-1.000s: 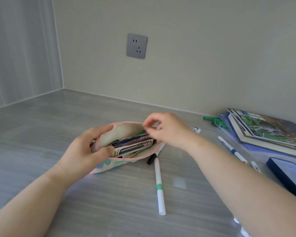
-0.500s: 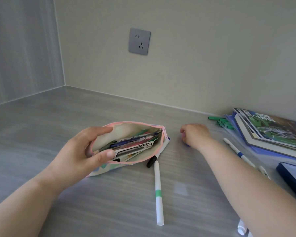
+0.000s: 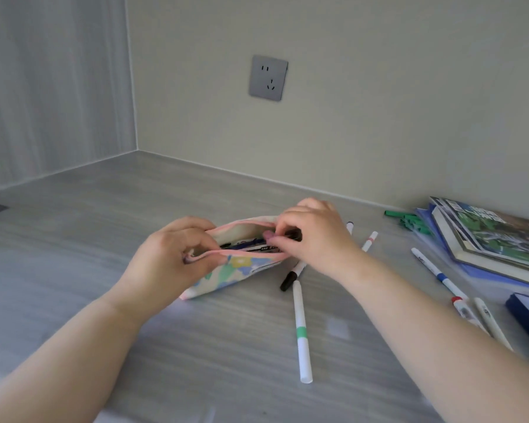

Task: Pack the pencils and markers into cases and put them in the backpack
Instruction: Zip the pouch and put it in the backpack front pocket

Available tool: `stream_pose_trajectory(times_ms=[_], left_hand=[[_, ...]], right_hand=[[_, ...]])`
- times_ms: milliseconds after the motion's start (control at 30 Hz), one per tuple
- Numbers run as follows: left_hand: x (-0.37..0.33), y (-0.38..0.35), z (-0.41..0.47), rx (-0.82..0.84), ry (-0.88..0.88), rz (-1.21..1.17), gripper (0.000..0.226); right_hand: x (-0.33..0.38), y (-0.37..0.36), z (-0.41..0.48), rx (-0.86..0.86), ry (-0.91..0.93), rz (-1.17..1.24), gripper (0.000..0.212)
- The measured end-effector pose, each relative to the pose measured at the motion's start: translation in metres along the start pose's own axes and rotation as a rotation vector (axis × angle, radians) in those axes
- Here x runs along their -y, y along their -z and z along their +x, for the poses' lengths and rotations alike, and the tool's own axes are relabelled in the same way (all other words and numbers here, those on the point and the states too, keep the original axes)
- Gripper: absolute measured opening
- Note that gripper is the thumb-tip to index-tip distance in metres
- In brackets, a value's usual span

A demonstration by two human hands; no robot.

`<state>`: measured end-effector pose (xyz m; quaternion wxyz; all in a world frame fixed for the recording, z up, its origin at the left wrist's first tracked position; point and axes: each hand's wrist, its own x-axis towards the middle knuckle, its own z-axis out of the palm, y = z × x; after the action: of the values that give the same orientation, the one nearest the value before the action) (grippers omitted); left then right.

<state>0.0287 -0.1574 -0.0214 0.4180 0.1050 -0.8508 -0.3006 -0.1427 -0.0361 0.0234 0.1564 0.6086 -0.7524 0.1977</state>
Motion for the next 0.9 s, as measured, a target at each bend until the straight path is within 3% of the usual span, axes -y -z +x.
stream_pose_trajectory(times_ms=[67,133,233,300,367,533,633,667,767,900], left_hand=[[0.002,0.000,0.001,-0.043,0.020,-0.051,0.012],[0.005,0.000,0.002,-0.076,0.041,-0.097,0.027],[0.008,0.000,0.004,-0.081,0.056,-0.073,0.032],[0.009,0.002,0.005,-0.085,0.054,-0.036,0.032],[0.009,0.006,0.005,-0.096,0.050,0.031,0.025],[0.013,0.019,0.004,-0.262,0.138,0.109,0.021],[0.008,0.020,0.009,-0.350,0.190,0.171,0.006],[0.002,0.019,0.011,-0.376,0.176,0.232,0.018],[-0.029,0.006,0.012,-0.286,0.045,0.375,0.043],[-0.071,-0.040,0.008,0.034,-0.093,0.385,0.042]], right_hand=[[-0.004,0.003,0.003,-0.135,-0.058,0.115,0.033],[-0.021,0.005,0.004,-0.139,-0.225,0.201,0.024],[-0.045,-0.002,0.000,0.210,-0.429,0.376,0.046],[-0.048,-0.006,-0.001,0.225,-0.439,0.453,0.045],[-0.048,-0.008,0.000,0.126,-0.420,0.496,0.025],[-0.033,0.000,0.000,0.097,-0.383,0.478,0.033],[-0.023,0.012,-0.009,0.023,-0.335,0.556,0.034],[-0.020,0.015,-0.014,-0.006,-0.333,0.590,0.034],[-0.010,0.012,-0.027,-0.075,-0.372,0.626,0.035],[0.000,0.004,-0.037,-0.123,-0.412,0.700,0.036]])
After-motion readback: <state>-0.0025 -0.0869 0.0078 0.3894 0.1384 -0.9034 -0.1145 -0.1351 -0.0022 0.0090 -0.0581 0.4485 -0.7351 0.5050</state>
